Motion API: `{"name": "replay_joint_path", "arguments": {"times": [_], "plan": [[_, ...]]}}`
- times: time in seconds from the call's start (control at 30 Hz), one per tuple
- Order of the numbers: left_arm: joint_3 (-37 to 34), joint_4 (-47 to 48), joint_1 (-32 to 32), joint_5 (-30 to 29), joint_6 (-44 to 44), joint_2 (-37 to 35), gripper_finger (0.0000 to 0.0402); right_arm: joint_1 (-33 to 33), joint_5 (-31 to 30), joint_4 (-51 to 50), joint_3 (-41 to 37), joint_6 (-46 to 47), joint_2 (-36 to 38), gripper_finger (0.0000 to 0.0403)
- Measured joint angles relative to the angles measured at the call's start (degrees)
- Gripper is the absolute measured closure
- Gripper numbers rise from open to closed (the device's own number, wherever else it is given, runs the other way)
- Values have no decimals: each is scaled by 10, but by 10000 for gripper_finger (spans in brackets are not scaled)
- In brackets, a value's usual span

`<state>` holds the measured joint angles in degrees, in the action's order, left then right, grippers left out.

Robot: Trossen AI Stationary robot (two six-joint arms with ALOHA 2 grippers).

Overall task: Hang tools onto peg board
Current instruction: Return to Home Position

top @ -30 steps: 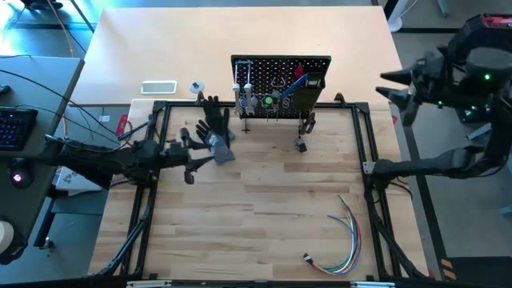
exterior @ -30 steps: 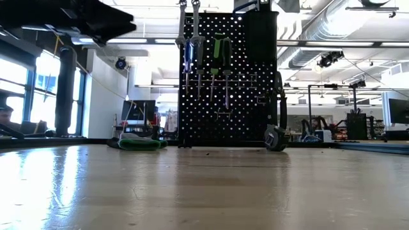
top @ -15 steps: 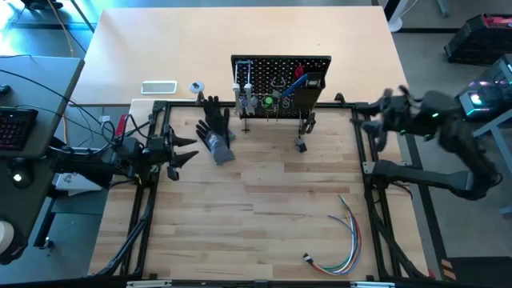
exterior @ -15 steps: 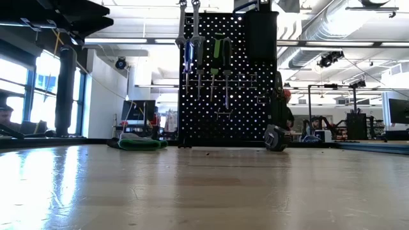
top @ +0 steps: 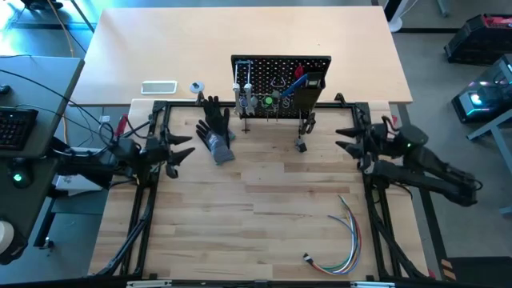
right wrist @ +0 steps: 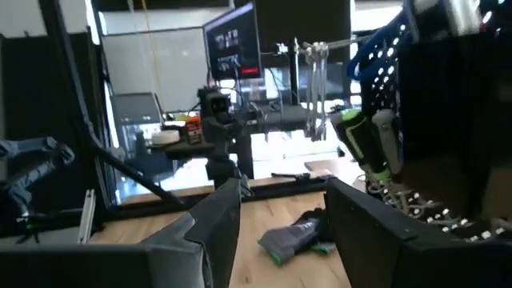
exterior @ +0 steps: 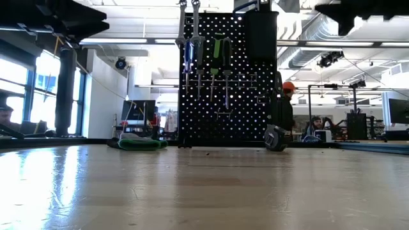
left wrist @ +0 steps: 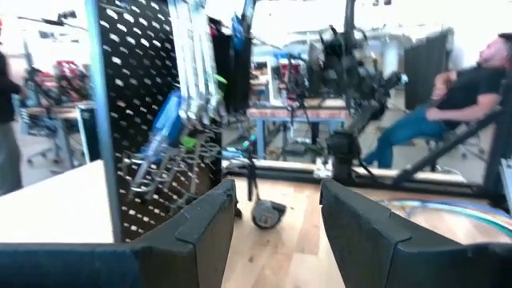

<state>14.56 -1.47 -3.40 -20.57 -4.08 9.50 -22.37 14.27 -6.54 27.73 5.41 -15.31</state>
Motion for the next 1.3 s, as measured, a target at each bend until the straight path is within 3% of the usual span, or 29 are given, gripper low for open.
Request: {"name": "replay_joint_path", "arguments": {"times": [0.27, 0.53, 0.7, 0.83, 1.0, 1.3], "plan": [[-54, -51, 0, -7, -6, -95, 225, 52, -33, 164, -152, 7, 70, 227], [-113, -92, 0, -17, 8, -93, 225, 81, -72, 224, -227, -30, 104, 227], [-126, -106, 0, -17, 12, -93, 225, 82, -77, 178, -238, -56, 130, 227], [-125, -103, 0, -9, 10, -93, 225, 81, -45, 115, -238, -49, 152, 227], [-125, -85, 0, 0, 13, -93, 225, 73, -54, 19, -237, -21, 151, 227], [-125, -32, 0, 5, 29, -93, 225, 51, -40, -3, -237, -29, 152, 227]]}}
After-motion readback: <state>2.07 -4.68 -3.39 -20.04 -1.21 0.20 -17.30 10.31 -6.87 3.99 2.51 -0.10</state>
